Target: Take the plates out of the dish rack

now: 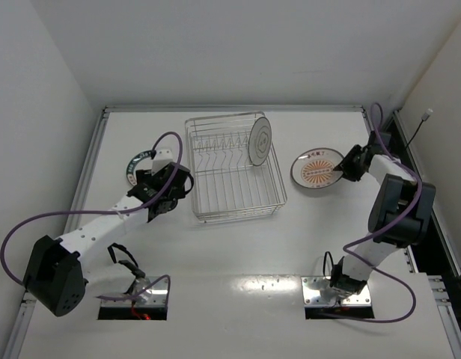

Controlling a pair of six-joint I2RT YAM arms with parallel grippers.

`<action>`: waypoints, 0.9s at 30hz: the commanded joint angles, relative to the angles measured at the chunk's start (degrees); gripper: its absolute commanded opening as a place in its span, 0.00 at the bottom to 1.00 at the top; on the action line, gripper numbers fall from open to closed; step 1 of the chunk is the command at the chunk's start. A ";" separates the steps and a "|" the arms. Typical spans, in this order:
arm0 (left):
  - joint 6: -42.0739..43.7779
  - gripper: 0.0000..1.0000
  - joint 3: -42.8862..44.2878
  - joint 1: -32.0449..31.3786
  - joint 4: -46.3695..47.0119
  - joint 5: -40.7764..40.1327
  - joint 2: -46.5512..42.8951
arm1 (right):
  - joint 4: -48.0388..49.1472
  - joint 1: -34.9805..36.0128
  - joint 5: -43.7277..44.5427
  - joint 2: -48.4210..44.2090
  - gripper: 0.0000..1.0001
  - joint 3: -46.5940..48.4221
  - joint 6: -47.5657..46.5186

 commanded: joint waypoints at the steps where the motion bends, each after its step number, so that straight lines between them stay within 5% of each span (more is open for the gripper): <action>1: -0.96 0.81 1.49 -0.56 0.51 -1.38 0.93 | -5.53 -0.62 4.07 0.99 0.31 2.79 -1.29; 5: -0.43 0.82 1.49 -0.56 0.51 -1.38 1.99 | -9.66 -0.62 6.27 0.99 0.48 5.50 -1.30; 14: -0.43 0.82 2.01 -0.56 0.51 -1.38 2.52 | -13.63 2.10 10.67 -5.33 0.61 11.57 -0.16; 19: -0.43 0.82 2.01 -0.56 0.51 -1.38 2.52 | -2.56 10.26 -4.97 -6.05 0.64 15.23 -5.06; 27: -0.43 0.82 2.01 -0.56 -0.01 -1.91 3.05 | -7.65 24.60 2.58 6.17 0.66 31.34 -9.30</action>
